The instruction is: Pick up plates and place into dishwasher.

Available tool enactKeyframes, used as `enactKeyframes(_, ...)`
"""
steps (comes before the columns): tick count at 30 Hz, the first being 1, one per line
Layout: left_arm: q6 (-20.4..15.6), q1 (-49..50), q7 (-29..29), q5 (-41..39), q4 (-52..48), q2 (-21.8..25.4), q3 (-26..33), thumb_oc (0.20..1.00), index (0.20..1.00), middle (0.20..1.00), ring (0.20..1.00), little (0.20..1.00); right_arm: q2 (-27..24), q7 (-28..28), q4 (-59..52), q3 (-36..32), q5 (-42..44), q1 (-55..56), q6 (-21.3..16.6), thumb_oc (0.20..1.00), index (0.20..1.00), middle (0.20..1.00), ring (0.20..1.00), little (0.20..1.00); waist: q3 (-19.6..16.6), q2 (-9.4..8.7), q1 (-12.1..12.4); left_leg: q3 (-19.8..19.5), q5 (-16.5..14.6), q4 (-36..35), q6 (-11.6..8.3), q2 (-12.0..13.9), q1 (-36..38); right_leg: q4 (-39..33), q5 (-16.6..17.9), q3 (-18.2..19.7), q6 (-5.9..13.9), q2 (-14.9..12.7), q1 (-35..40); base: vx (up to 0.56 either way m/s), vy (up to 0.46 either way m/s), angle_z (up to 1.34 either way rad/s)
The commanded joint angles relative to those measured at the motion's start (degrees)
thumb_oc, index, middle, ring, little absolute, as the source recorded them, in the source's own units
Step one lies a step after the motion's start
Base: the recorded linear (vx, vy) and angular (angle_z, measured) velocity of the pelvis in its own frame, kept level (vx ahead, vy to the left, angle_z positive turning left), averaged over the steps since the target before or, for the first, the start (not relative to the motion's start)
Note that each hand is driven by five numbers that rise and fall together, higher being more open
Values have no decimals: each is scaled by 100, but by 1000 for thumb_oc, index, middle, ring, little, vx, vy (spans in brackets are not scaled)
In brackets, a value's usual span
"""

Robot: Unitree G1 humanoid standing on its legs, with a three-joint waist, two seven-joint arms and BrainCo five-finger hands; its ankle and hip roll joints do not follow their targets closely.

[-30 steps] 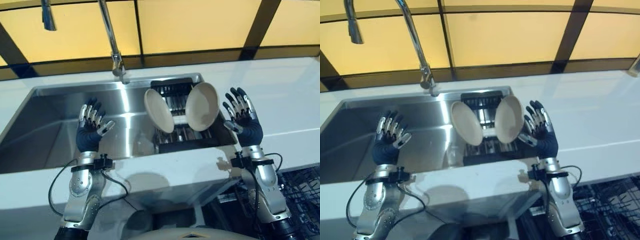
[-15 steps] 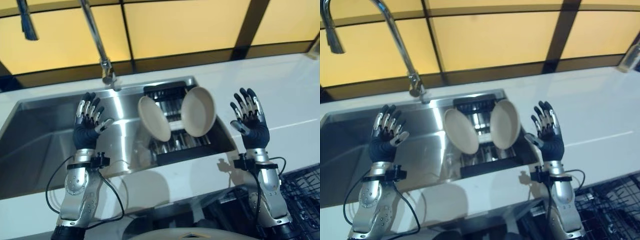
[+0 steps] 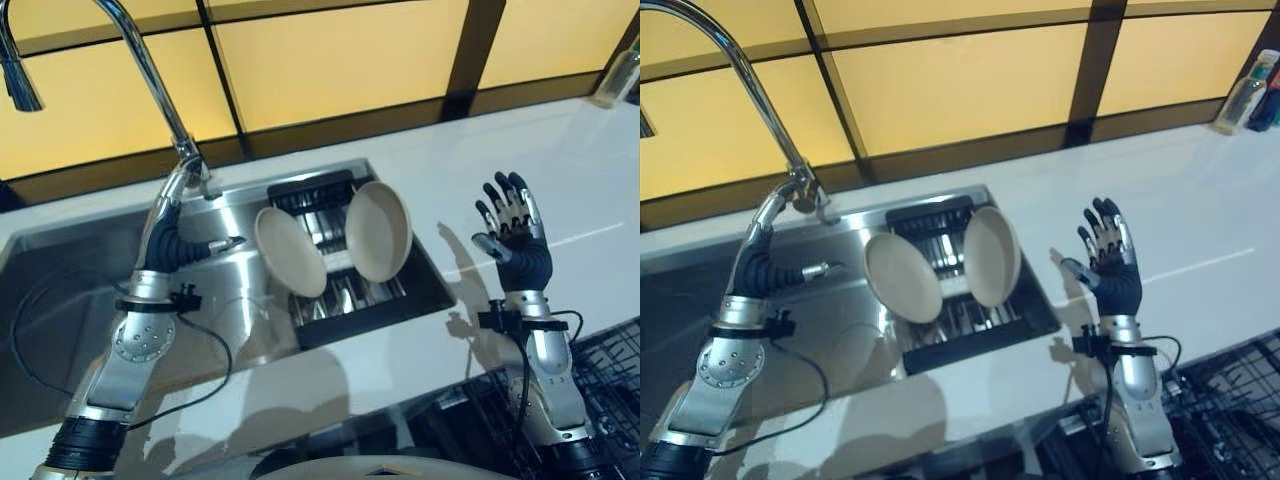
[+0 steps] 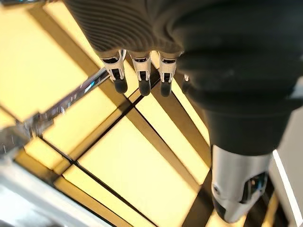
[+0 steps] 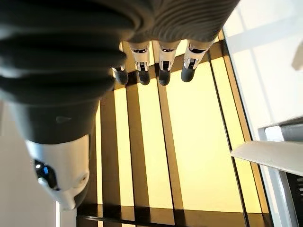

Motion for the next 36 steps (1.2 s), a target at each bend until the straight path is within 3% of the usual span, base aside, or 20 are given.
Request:
enactKeyframes(1,-23,-227,355,770,408,591,247,1000,1000,1000,1000,1000,-196,157,-276,-101,116,-352,-69,1000,1000,1000,1000,1000,-279,-63,-88,101,-894,305,194,-176,184,-635,777,354,363,-57,-509,88,6,6)
enactKeyframes(12,-35,-240,1003,2238,1023,1999,-93,1000,1000,1000,1000,1000,-559,505,-165,-187,408,-340,108,1000,1000,1000,1000,1000,-245,180,-268,121,-909,230,177,-216,261,-554,755,345,438,-169,-598,62,43,-1)
enactKeyframes(18,-111,-357,1240,2909,930,2457,-483,1000,1000,1000,1000,1000,-716,577,-123,-165,498,-316,98,1000,1000,1000,1000,1000,-169,275,-389,158,-923,195,207,-276,287,-446,777,374,482,-233,-715,21,47,1)
enactKeyframes(27,-251,-1000,1804,3694,1080,2510,-1381,1000,1000,1000,1000,1000,-844,622,-96,-47,568,-357,190,1000,1000,1000,1000,1000,-85,344,-630,265,-967,159,268,-349,371,-314,832,514,550,-273,-882,28,21,-2)
enactKeyframes(36,-181,-1266,2113,3747,1358,2219,-1979,1000,1000,1000,1000,1000,-1021,591,-53,-44,547,-318,265,1000,1000,1000,1000,1000,55,419,-800,312,-966,154,305,-406,401,-259,882,688,572,-256,-1024,42,19,-8)
